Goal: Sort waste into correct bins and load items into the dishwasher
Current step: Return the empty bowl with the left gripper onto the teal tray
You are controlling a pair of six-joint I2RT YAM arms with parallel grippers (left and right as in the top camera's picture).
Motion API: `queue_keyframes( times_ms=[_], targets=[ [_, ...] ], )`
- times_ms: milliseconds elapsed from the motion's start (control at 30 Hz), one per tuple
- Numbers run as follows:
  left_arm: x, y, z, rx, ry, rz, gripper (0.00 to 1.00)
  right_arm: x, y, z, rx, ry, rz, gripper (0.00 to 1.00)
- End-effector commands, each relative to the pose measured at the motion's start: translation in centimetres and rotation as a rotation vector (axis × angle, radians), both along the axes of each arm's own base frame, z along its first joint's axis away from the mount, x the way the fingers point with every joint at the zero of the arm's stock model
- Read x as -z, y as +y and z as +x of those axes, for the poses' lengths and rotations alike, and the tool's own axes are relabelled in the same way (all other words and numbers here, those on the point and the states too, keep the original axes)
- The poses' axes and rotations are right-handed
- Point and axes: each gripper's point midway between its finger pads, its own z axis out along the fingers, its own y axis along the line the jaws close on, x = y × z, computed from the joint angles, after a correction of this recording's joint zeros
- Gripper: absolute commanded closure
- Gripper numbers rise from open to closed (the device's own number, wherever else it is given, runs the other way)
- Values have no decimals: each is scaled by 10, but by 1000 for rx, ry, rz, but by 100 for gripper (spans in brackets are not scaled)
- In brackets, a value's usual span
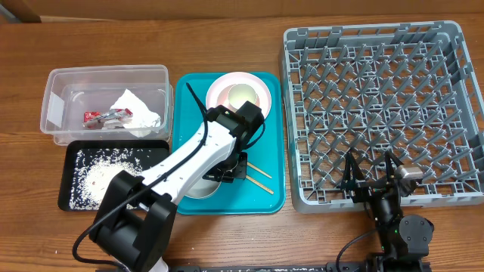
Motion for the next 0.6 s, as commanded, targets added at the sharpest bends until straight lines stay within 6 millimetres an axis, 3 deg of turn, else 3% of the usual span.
queue_keyframes(
  times_ms=[0,100,200,300,567],
  targets=[
    [4,9,7,-14,-20,55,96,4,-1,1,5,6,5,0],
    [4,10,7,-14,-21,57,92,4,-1,1,5,6,5,0],
    [4,10,6,-14,-17,59,73,4,-1,1,5,6,5,0],
    [4,10,6,-14,-17,57,70,4,-1,1,5,5,5,0],
    [-2,5,12,-24,-31,30,81,4,-1,1,5,5,5,0]
  ],
)
